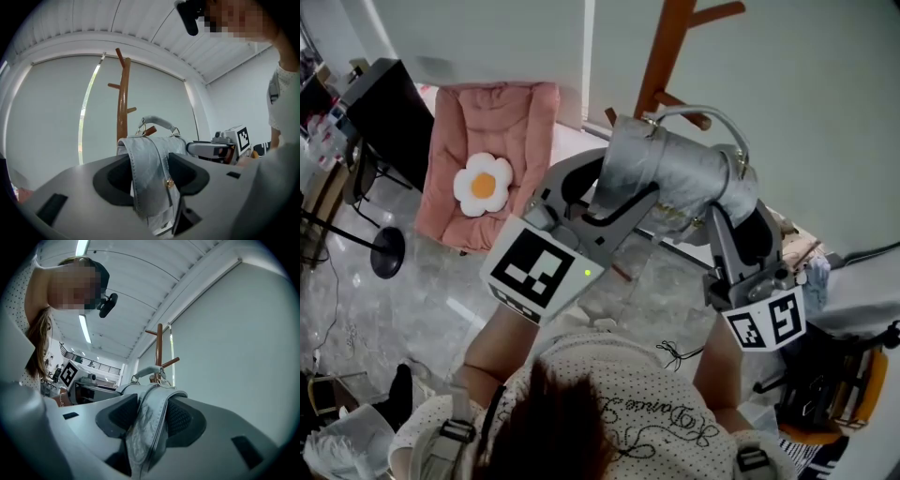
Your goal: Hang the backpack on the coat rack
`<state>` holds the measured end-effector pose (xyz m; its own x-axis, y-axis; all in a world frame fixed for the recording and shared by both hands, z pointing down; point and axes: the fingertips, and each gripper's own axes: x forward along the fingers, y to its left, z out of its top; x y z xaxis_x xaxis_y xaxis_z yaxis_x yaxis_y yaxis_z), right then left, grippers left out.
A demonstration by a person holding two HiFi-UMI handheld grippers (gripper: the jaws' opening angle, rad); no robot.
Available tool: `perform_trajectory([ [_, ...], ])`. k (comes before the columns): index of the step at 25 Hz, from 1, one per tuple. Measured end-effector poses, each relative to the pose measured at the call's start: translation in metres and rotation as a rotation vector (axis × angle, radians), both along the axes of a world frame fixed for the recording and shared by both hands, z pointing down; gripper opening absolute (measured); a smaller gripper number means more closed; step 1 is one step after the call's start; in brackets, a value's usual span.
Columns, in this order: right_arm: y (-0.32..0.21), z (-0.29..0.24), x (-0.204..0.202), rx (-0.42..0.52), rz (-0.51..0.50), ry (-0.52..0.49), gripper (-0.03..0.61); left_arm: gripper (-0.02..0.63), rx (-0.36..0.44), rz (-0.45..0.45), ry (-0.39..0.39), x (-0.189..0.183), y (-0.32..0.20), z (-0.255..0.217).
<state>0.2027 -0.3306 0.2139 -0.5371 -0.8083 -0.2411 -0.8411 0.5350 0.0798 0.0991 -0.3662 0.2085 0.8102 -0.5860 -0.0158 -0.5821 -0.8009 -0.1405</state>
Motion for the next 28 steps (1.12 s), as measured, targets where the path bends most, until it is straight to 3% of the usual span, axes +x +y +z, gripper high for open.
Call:
perform_trajectory([
  [15, -0.028, 0.017, 0.001, -0.068, -0.047, -0.038, 0.196, 0.227, -0.067, -0.091, -0.025, -0.001, -0.016, 0.020],
  [28, -0.043, 0.009, -0.003, -0.070, -0.084, -0.037, 0.199, 0.230, -0.062, -0.133, -0.021, -0.007, -0.025, 0.013],
])
